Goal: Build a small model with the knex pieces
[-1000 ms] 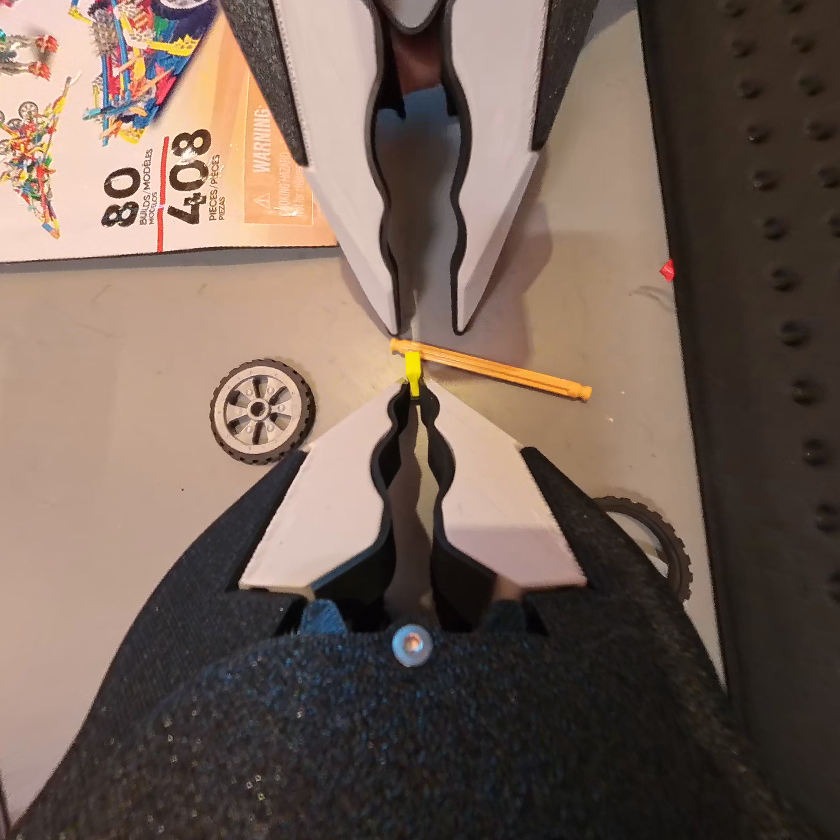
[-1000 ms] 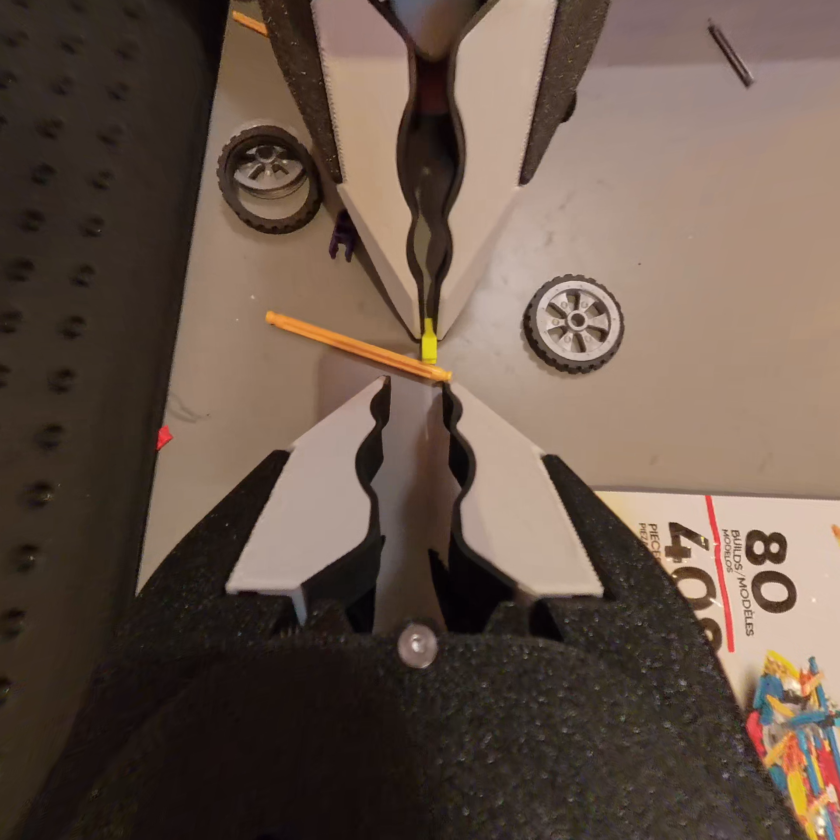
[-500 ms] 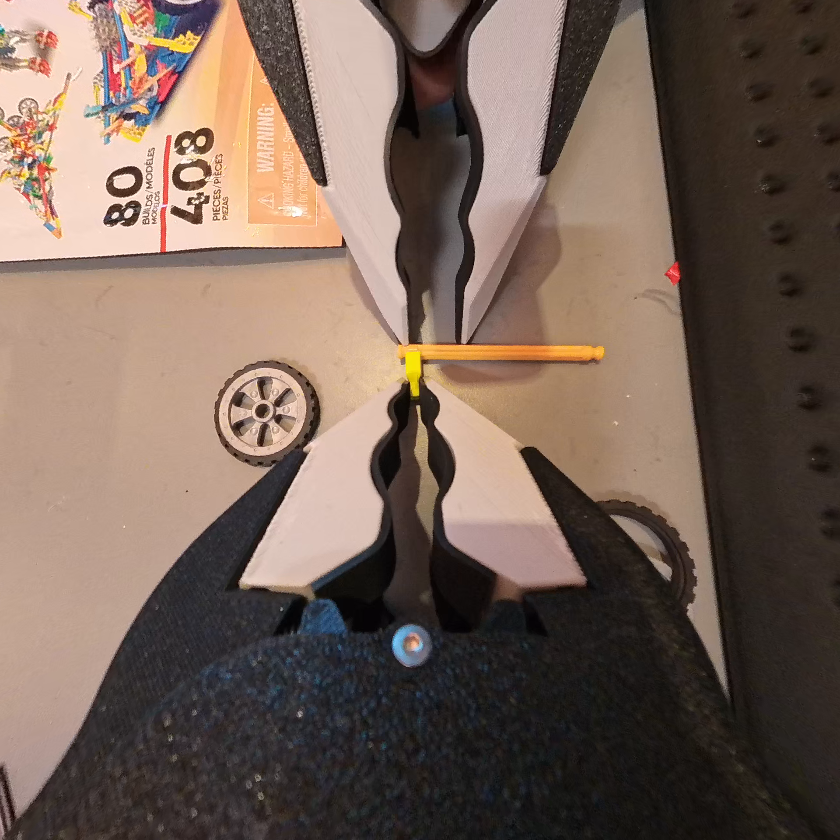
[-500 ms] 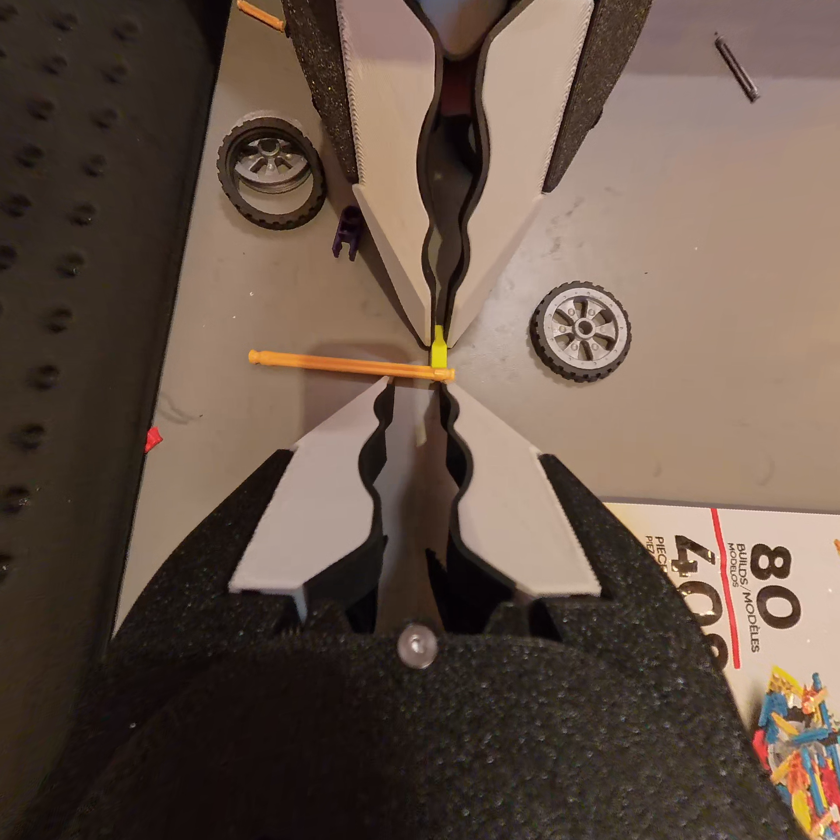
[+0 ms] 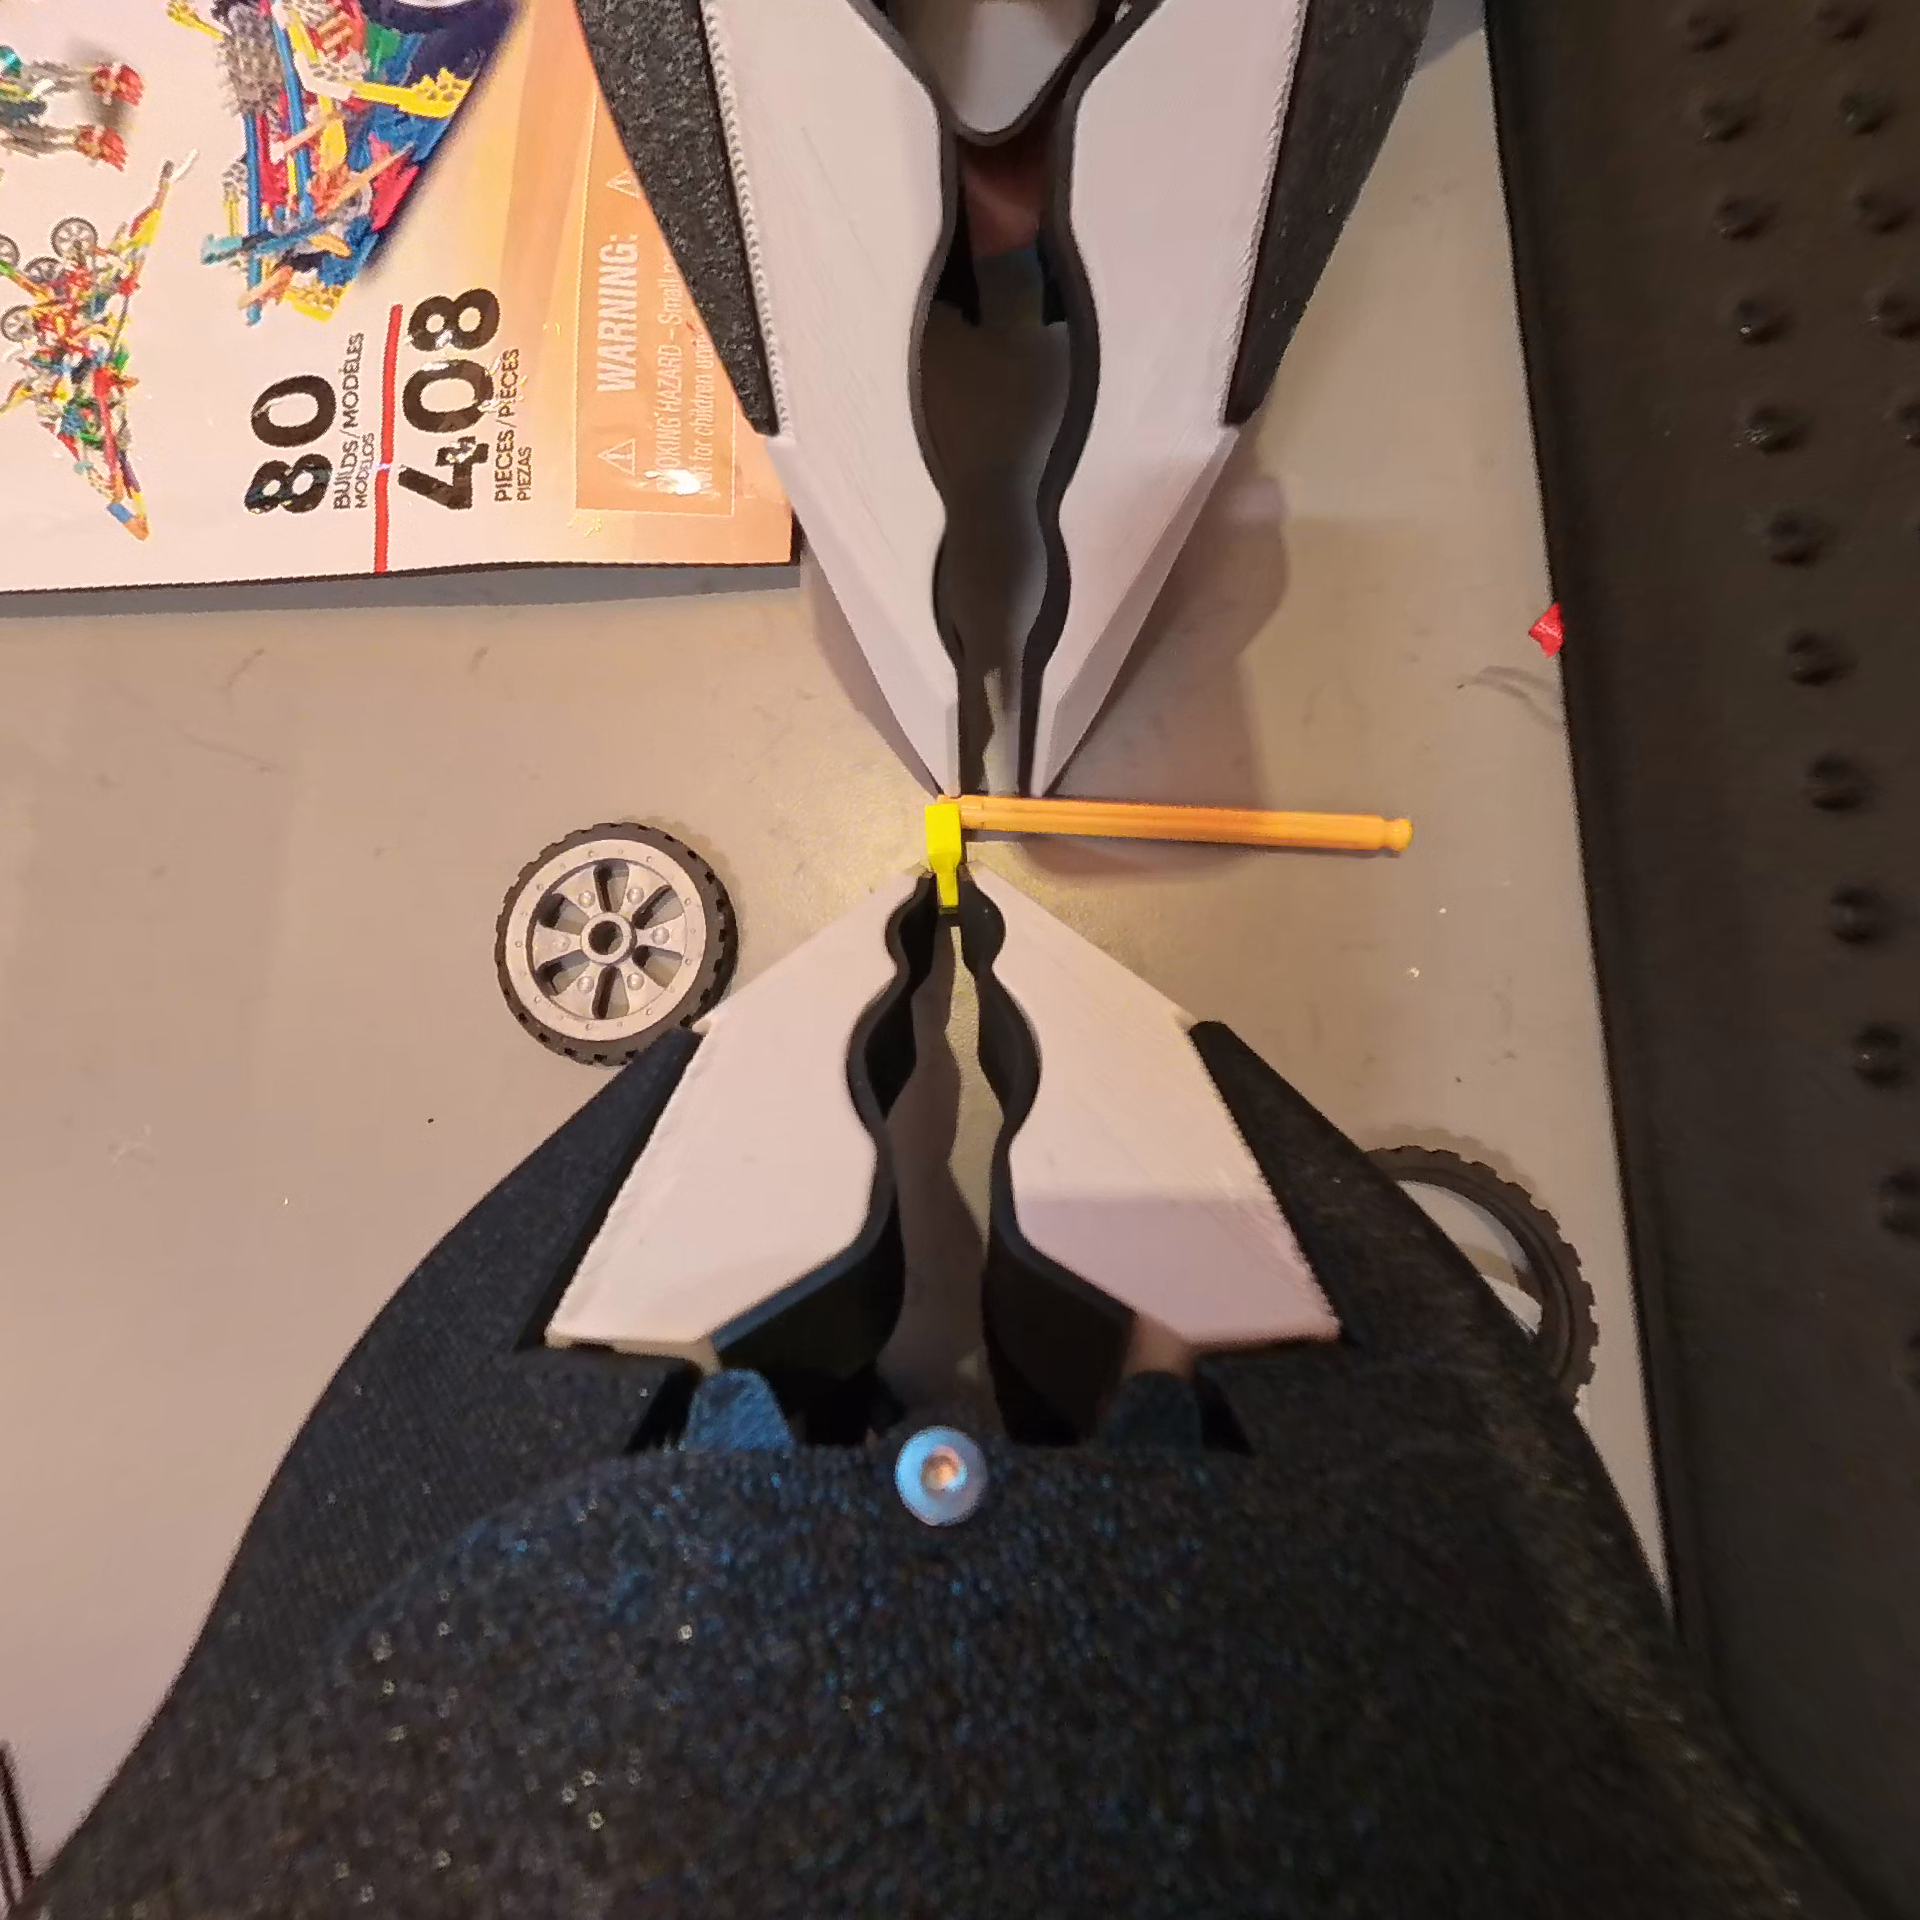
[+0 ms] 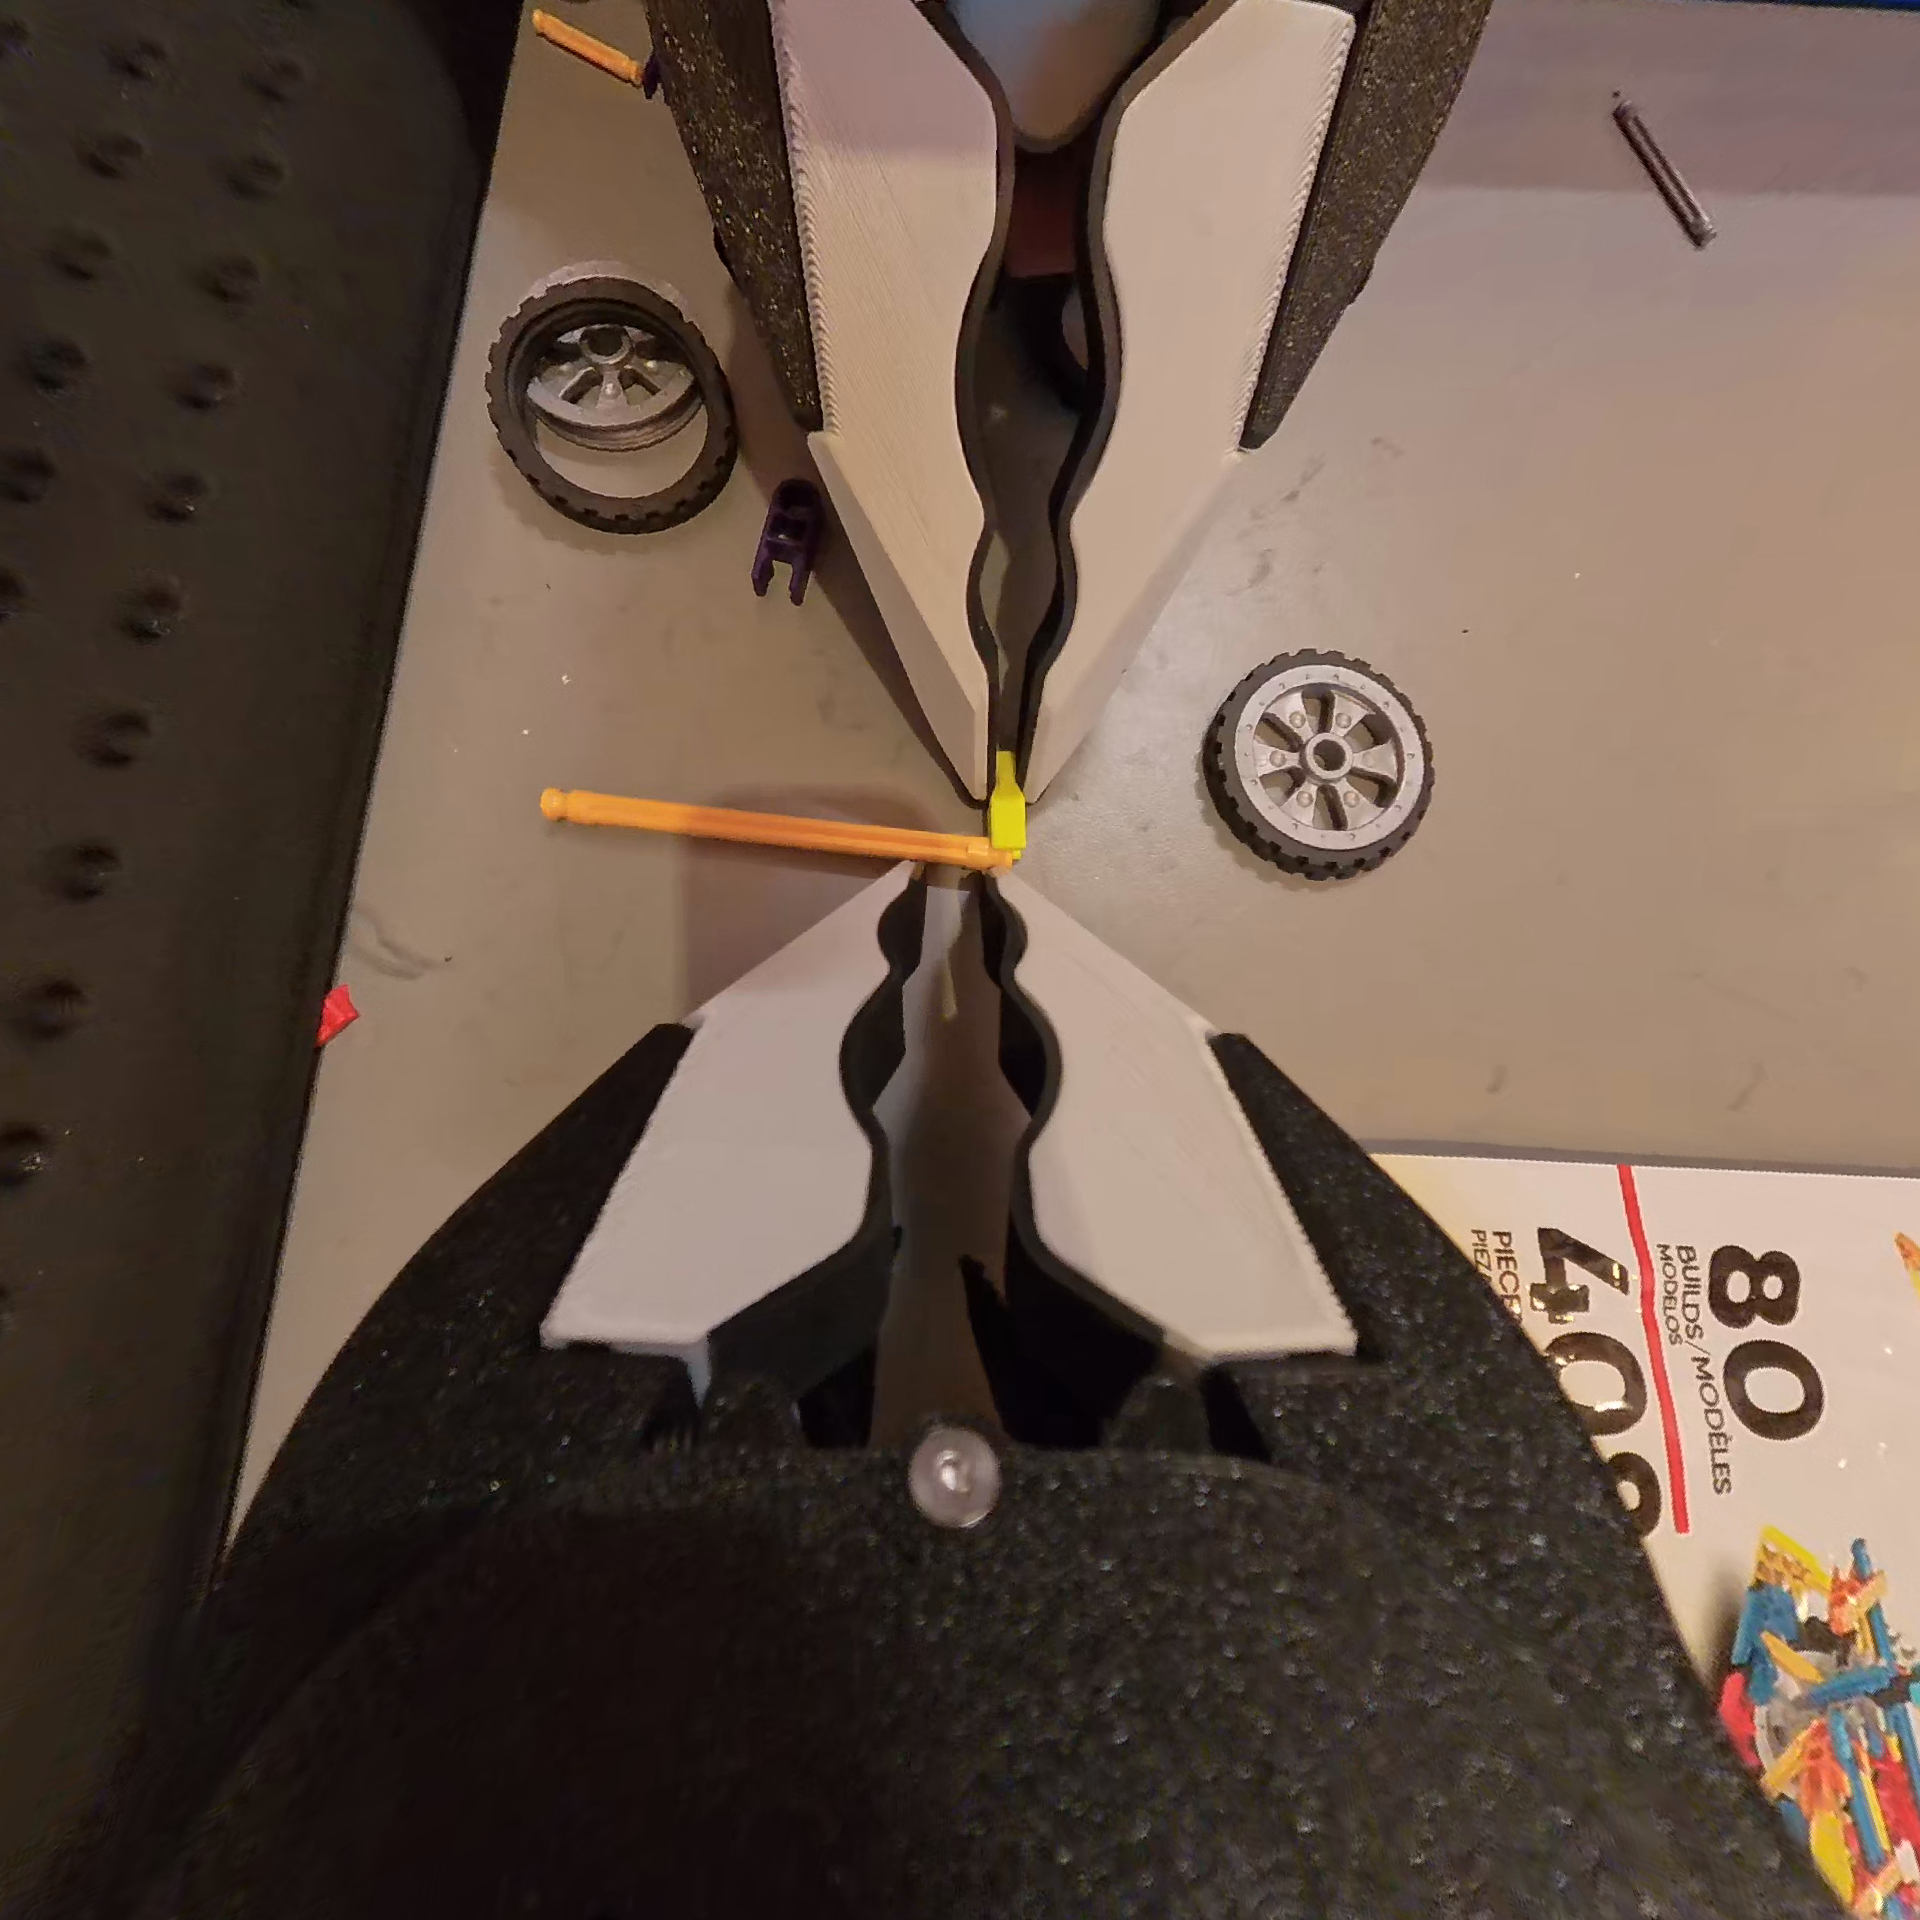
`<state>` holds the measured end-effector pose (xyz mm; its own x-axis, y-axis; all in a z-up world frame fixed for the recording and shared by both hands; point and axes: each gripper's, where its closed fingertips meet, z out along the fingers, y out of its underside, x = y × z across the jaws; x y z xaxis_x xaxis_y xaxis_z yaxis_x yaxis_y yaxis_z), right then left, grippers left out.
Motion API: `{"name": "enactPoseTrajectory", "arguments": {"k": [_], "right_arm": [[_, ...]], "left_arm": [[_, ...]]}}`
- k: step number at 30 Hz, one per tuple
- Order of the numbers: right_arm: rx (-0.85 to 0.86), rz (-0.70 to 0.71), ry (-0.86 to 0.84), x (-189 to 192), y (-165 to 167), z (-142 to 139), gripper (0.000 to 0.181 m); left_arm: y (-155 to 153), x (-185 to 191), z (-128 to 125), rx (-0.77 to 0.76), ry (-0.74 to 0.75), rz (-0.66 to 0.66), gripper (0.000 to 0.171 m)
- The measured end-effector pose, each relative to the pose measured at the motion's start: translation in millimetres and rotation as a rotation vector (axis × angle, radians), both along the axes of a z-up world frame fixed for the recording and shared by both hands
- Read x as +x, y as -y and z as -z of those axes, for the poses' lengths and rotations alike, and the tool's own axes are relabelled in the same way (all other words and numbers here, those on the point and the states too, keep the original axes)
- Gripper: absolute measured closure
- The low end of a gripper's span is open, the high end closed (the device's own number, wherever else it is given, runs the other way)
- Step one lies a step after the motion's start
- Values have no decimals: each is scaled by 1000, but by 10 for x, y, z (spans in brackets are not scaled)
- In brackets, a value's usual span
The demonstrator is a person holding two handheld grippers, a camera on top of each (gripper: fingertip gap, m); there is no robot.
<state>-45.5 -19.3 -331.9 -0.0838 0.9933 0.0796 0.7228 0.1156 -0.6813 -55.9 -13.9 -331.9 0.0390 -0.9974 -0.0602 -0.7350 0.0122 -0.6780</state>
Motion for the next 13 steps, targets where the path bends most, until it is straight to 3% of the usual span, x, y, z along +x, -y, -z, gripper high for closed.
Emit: {"name": "enactPoseTrajectory", "arguments": {"k": [13], "right_arm": [[-7, 17, -16, -3, -22, -22, 170]], "left_arm": [[23, -21, -1, 5, -11, 6, 170]]}}
